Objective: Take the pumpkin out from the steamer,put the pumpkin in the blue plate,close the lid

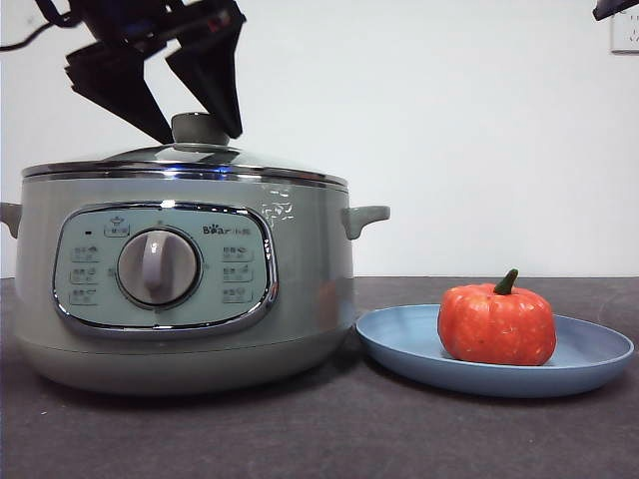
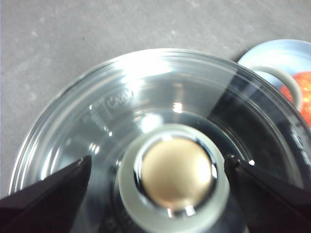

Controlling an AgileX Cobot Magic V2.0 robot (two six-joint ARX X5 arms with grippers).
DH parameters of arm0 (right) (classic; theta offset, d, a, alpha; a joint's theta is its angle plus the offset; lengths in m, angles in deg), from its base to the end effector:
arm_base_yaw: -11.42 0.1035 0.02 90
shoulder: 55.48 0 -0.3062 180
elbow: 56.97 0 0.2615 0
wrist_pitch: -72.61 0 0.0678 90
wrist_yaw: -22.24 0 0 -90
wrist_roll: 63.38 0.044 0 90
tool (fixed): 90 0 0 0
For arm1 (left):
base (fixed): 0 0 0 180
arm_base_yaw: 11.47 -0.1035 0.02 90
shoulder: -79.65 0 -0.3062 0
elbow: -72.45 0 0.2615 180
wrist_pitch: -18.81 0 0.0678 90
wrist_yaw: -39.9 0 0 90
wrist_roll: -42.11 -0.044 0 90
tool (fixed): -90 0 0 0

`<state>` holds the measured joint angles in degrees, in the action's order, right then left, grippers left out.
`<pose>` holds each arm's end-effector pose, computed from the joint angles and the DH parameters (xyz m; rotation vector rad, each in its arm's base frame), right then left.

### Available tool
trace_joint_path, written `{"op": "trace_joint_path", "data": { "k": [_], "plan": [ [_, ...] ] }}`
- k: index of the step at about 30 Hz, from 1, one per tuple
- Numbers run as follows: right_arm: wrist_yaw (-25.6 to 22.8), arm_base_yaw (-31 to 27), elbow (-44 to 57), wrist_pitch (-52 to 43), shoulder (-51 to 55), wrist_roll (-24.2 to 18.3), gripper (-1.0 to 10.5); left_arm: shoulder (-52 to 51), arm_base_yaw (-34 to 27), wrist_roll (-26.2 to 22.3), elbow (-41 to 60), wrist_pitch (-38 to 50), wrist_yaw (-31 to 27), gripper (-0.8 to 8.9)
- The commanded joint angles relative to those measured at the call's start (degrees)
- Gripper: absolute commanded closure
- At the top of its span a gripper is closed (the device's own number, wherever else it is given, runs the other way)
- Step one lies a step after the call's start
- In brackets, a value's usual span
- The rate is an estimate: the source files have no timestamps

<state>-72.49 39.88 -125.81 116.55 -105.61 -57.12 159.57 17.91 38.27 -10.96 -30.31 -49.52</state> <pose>0.1533 0.0790 0.3748 -0.0206 0.4463 0.3833 0.2661 -0.1503 0.3410 0.2624 0.7638 -0.5213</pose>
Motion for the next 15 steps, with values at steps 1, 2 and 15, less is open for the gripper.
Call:
{"op": "trace_joint_path", "data": {
  "k": [1, 2, 15],
  "plan": [
    [-0.15, 0.02, 0.44, -0.2, 0.0, 0.26, 3.8, -3.02, -0.04, 0.94, 0.37, -0.61, -0.15, 3.48],
    [-0.15, 0.02, 0.44, -0.17, 0.0, 0.22, 3.8, -4.2, -0.04, 1.11, 0.37, -0.9, -0.15, 3.54],
    [-0.09, 0.11, 0.9, 1.03, 1.29, -3.19, 9.4, -21.62, -0.26, -2.25, 1.44, -5.49, -4.61, 8.22]
  ]
}}
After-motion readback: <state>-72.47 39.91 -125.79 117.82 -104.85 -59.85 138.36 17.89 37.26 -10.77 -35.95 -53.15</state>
